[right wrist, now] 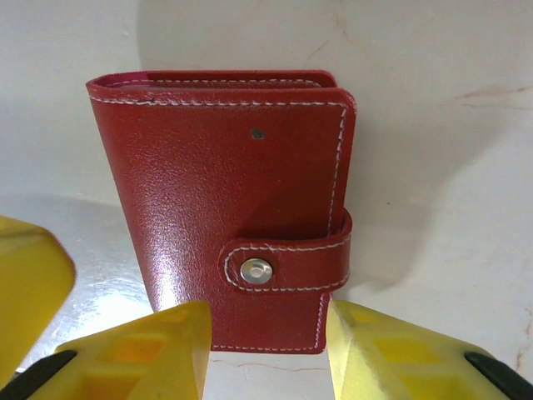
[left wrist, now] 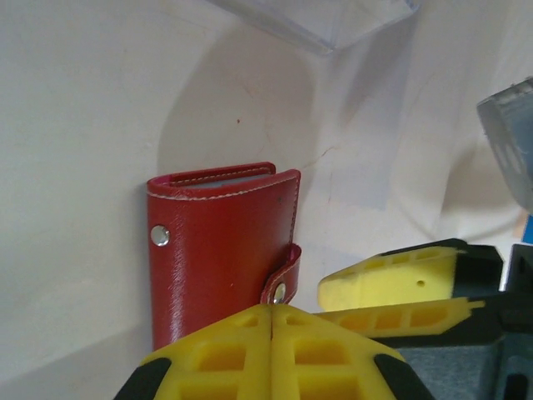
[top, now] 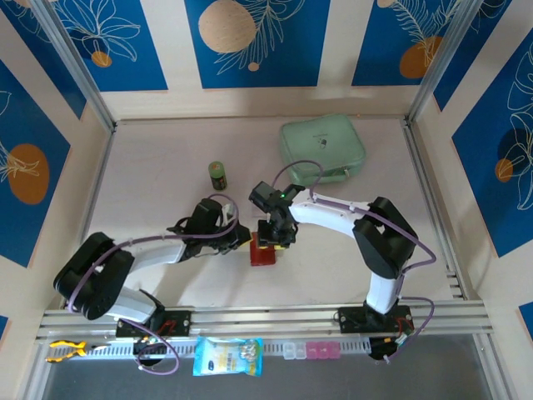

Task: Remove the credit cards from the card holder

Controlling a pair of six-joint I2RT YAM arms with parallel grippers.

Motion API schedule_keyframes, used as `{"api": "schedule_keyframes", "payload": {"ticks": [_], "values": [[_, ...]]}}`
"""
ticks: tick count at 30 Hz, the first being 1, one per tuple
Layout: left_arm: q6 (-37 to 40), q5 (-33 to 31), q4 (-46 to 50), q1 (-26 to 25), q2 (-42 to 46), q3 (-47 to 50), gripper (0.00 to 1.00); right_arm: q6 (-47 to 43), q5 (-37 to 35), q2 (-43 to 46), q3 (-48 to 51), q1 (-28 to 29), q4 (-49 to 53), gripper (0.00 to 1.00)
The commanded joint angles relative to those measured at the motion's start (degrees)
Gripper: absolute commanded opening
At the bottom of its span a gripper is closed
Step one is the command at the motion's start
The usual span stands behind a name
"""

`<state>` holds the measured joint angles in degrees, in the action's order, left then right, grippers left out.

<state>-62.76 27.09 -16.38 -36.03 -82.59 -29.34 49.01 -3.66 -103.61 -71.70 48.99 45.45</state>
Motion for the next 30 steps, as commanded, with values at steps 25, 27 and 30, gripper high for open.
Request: {"api": "schedule_keyframes", "payload": {"ticks": [25, 27, 30], "values": [[-2.4, 0.3, -0.8, -0.5, -3.3, 2.0, 0.0, -4.6, -3.2, -8.9, -4.9, 2.1, 1.2, 0.42], [-2.5, 0.5, -0.8, -0.4, -3.5, 2.0, 0.0, -4.5, -2.8, -9.4, -4.8, 2.3, 1.1, 0.43], [-2.5, 0.6, -0.7, -0.4, -3.8, 1.9, 0.0, -4.4, -3.2, -9.7, -4.9, 3.0, 2.0, 0.44]]}}
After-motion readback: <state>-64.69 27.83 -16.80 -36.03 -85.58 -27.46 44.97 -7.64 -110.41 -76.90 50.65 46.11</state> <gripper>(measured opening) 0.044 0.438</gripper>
